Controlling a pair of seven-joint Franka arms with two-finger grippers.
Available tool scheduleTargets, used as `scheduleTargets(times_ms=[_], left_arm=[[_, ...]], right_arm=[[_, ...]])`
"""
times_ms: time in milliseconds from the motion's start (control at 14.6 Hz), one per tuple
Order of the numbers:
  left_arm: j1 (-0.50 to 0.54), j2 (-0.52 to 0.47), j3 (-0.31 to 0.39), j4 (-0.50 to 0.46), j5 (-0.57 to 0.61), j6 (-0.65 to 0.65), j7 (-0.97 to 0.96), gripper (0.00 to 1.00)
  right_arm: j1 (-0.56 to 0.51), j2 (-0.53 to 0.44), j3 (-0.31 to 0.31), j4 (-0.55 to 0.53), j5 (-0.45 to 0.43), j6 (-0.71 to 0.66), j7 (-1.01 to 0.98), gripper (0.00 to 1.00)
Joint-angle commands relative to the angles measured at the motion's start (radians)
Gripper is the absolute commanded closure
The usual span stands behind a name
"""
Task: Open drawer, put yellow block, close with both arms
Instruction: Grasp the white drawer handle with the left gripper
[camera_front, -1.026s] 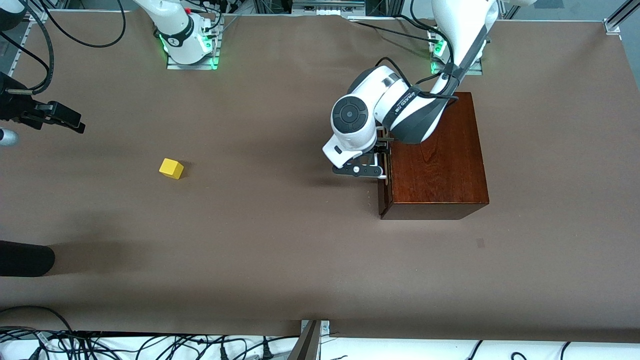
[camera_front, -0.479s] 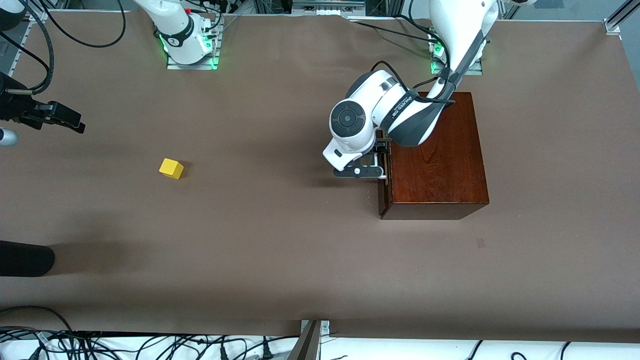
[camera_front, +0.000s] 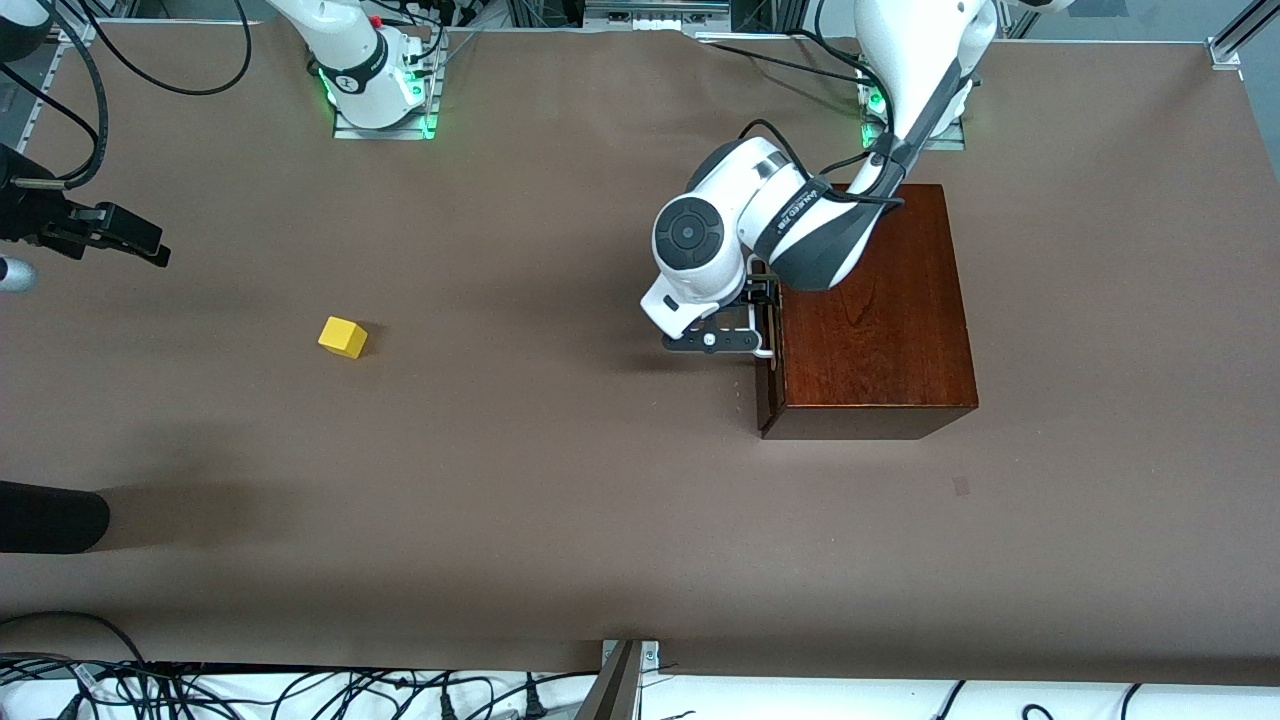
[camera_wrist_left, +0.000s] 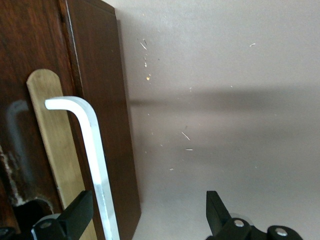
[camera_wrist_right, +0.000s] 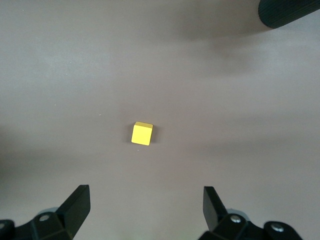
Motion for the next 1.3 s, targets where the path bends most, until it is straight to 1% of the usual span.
scheduleTargets(times_ms=[0,958,1231], left_arm=[[-0.019,0.025,-0.002,0.019,0.071,0.001,-0.049,0.0],[-0.018,0.045,-0.002,0.016,0.077,0.002,-0.059,0.0],[-0.022,0.059,-0.003,0.014,0.073,0.016,-0.094,0.0]], right_arm=[[-0.015,-0.002,0.016,0.004,-0.009,0.002,0.012,0.0],[-0.015,-0.002,0.016,0.004,-0.009,0.002,0.012,0.0],[-0.013,-0.002,0.015,0.004,-0.009,0.002,0.012,0.0]])
